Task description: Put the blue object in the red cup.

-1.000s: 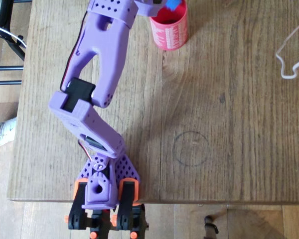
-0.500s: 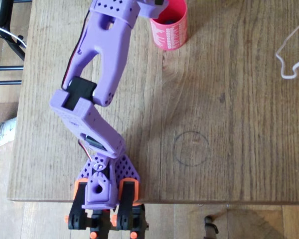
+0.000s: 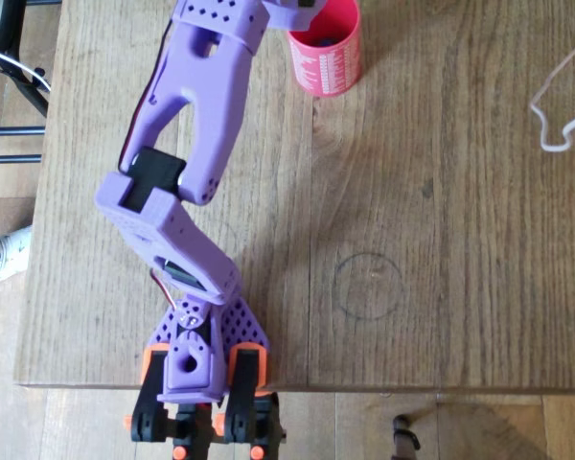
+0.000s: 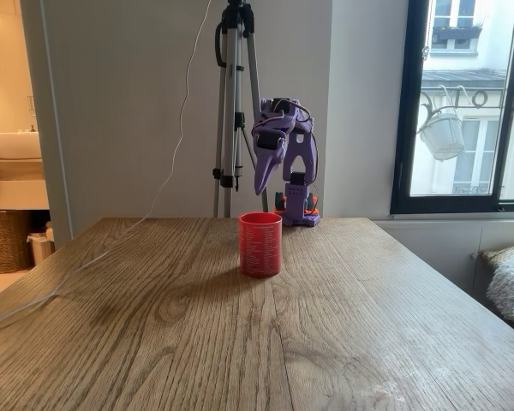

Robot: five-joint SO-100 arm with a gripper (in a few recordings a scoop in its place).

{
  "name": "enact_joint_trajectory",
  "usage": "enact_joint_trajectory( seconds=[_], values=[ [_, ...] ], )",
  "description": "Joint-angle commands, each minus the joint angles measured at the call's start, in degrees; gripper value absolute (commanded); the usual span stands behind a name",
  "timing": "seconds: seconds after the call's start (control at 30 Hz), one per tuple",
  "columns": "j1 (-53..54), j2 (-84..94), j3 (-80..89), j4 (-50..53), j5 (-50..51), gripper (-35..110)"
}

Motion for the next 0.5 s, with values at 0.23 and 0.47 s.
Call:
enact_joint_trajectory(
  seconds=[0.23, 0.47],
  values=[
    [3.96, 29.71, 1.58, -0.09, 2.90, 0],
    [-2.90, 66.18, 30.85, 5.71, -3.96, 0]
  ],
)
